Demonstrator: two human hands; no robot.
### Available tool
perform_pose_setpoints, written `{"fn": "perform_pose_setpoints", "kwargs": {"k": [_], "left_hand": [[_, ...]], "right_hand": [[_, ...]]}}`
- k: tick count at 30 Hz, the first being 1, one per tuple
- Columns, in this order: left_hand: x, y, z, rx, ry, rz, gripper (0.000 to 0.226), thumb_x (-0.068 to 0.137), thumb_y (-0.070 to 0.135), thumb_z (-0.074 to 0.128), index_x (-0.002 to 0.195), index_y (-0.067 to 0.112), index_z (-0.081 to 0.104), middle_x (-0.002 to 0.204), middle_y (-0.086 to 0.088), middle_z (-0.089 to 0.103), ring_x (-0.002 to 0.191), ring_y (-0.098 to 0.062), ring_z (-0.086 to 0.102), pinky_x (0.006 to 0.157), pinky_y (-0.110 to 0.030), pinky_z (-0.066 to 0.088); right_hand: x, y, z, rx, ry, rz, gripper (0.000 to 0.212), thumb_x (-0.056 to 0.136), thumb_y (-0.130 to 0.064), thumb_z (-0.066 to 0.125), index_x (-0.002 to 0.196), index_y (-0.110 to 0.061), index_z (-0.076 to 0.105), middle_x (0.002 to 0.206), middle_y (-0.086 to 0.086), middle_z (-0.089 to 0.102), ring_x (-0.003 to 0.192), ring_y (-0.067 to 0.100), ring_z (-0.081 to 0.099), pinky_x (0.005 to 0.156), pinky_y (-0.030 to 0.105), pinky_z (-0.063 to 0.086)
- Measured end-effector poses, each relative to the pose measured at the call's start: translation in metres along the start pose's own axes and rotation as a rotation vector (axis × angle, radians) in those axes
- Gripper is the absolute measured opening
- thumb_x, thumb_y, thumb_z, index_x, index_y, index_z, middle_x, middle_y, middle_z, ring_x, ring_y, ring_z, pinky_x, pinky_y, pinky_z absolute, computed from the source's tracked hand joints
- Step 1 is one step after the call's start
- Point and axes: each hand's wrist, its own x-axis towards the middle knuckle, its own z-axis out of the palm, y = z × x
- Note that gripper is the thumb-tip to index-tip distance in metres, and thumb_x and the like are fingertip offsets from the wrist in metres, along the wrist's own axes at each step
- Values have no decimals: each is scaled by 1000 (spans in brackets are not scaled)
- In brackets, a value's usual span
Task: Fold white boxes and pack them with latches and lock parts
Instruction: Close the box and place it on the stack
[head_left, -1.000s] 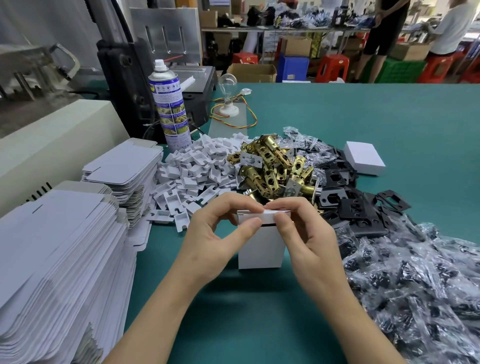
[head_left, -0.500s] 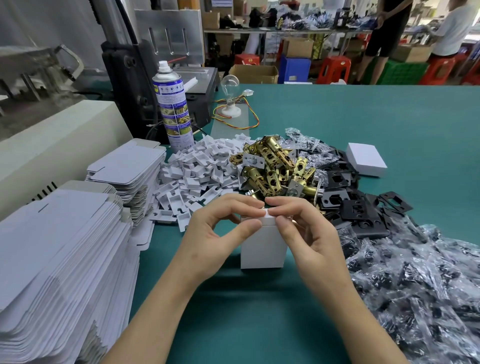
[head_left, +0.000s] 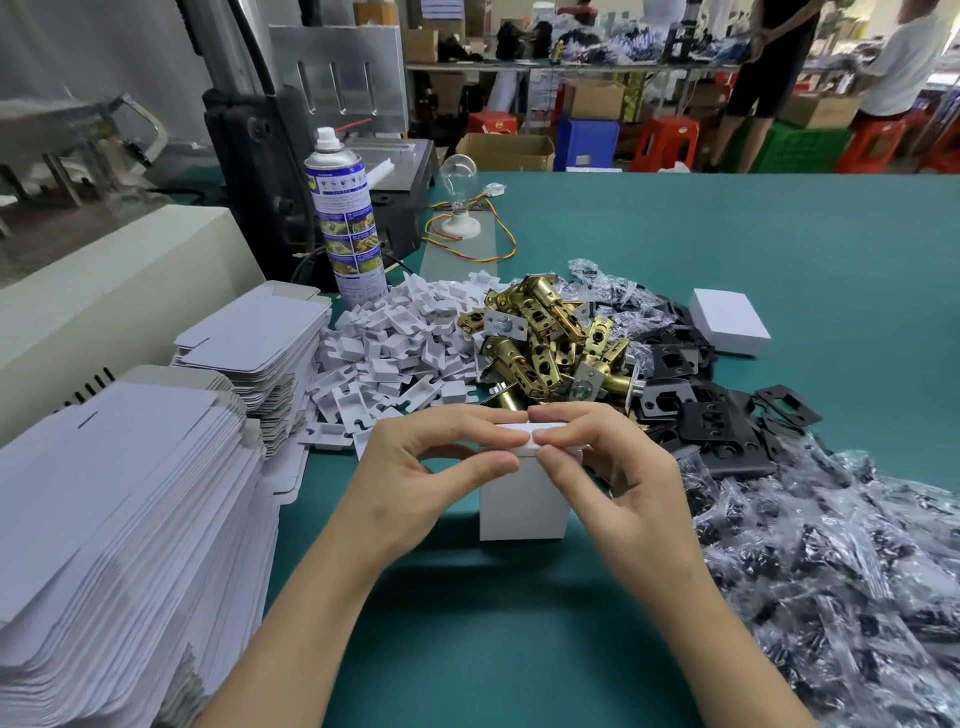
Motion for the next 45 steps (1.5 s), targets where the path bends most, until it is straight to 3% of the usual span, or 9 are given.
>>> {"fn": "perform_pose_setpoints", "kwargs": {"k": [9,21,25,28,31,36,40,42,45], "left_hand": [[1,2,-7,-52,-118,-66,26,82,27,83,105,39,83,122,6,78,119,-17,72,97,-25,57],[1,-4,1,-133,0,-128,18,86,29,77,102,34,84,117,1,79,116,-20,73,99,-25,56],[0,-5,2,-116,10,-130,17,87,29,78,102,33,84,114,2,80,114,-17,74,96,-22,56],[1,-7,4,-86,102,-129,17,89,24,81,99,36,84,108,4,81,107,-10,74,88,-20,56],[3,-9,6,-173,292,-189,16,85,28,78,95,37,85,99,5,81,94,-8,74,73,-23,60],[5,-14,12,-386,507,-394,15,87,29,76,99,29,85,96,-3,81,84,-14,77,62,-29,62],[3,-23,18,-372,507,-528,14,99,24,70,108,22,81,102,-13,81,81,-24,79,60,-29,62],[5,-23,18,-399,452,-513,21,102,30,65,116,21,79,111,-10,81,90,-24,80,64,-28,62],[8,-19,15,-461,354,-474,38,99,50,56,127,31,74,118,-1,80,107,-17,77,75,-30,64]], "right_hand": [[0,0,-1,-83,-14,-29,8,93,-16,71,90,-8,73,112,-1,72,113,18,68,89,35,56],[2,6,-2,-138,5,-56,1,91,-12,74,92,-12,74,113,-6,71,115,11,66,91,23,50],[0,10,-2,-141,15,-32,4,92,-15,74,96,-14,75,115,-9,70,116,12,66,91,31,53],[0,11,0,-180,8,-9,24,92,-24,74,116,-24,73,127,-13,64,123,16,62,91,39,55],[-3,12,4,-248,-32,-15,63,86,-37,79,143,-33,53,146,-15,47,128,16,56,99,35,52],[-14,13,19,-568,-158,59,93,71,-76,68,151,-42,36,159,-20,20,135,-9,32,97,24,44],[-21,14,31,-776,-146,73,81,79,-67,66,148,-39,35,145,-13,32,126,14,48,88,29,48],[-19,12,28,-744,-101,94,70,84,-56,68,146,-37,40,136,-15,37,116,12,52,80,24,46],[-5,2,16,-537,54,154,59,86,-46,74,139,-34,51,133,-17,47,114,-3,48,85,10,39]]}}
